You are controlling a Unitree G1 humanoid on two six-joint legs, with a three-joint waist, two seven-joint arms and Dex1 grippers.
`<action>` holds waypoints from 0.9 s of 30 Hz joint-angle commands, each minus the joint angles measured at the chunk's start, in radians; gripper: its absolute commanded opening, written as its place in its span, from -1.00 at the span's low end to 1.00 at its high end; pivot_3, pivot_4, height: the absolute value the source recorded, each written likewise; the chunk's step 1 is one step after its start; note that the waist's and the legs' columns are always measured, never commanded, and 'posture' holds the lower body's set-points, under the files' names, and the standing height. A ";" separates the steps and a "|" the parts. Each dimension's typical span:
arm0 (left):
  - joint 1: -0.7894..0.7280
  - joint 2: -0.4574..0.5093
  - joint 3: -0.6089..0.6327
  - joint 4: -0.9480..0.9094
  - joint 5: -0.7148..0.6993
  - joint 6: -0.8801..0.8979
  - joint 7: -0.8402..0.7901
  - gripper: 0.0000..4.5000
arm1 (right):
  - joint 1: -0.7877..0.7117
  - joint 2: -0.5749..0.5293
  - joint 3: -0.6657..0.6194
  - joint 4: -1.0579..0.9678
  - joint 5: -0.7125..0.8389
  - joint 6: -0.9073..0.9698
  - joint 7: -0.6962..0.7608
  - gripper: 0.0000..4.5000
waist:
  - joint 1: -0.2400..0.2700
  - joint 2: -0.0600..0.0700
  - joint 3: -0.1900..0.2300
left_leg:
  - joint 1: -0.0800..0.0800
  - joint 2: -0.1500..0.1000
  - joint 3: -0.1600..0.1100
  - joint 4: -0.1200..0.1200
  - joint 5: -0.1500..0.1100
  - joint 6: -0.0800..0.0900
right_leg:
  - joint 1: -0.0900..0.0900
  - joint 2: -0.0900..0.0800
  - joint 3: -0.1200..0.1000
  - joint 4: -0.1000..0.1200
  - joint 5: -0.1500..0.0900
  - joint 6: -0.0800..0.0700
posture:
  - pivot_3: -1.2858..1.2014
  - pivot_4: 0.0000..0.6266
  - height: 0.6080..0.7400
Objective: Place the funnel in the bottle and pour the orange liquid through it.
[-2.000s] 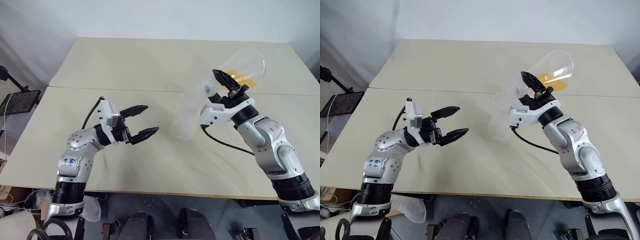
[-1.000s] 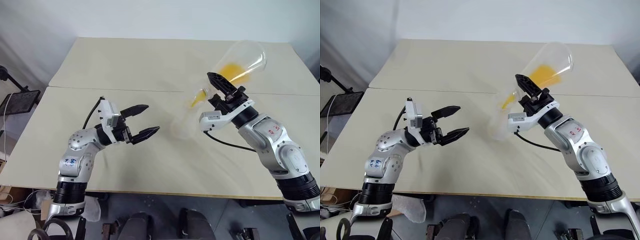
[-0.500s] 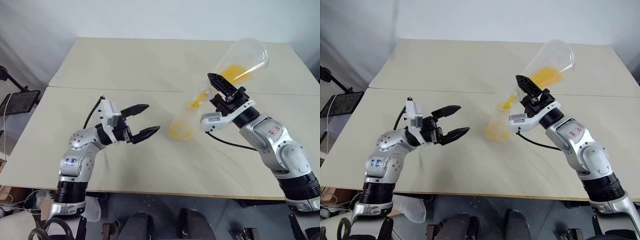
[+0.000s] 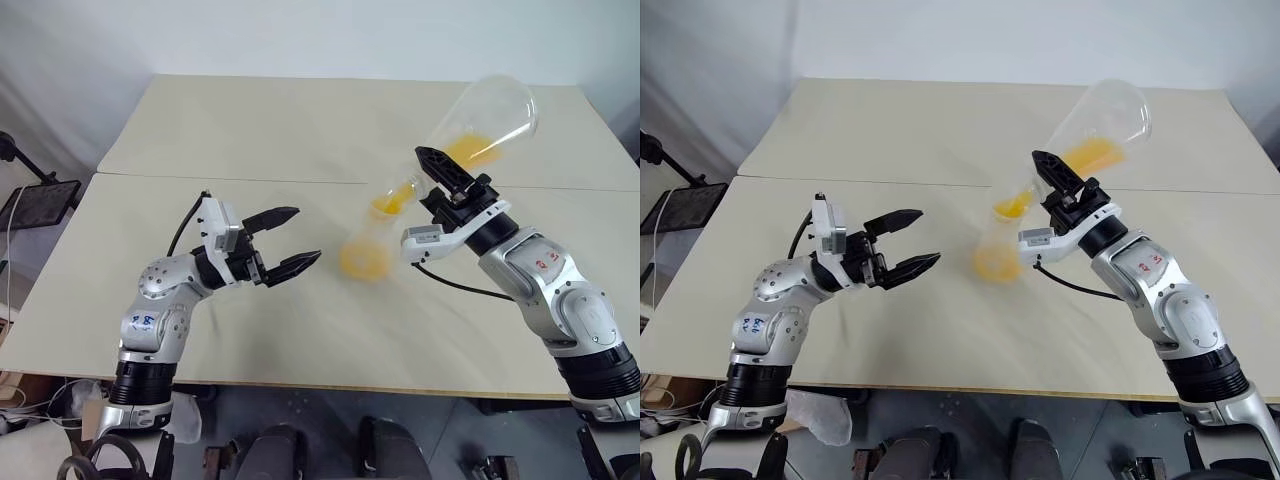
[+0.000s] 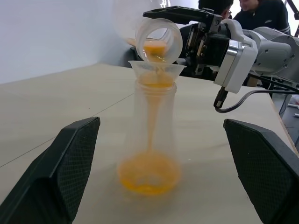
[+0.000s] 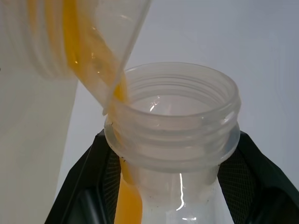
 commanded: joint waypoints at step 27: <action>-0.005 -0.022 -0.005 -0.020 -0.007 -0.038 0.022 1.00 | -0.060 -0.035 -0.032 -0.004 -0.029 -0.025 -0.047 0.08 | -0.001 0.000 0.000 | 0.000 0.000 0.000 0.000 0.000 0.000 | 0.000 0.000 0.000 0.000 0.000 0.000 | 0.03 -0.52 1.00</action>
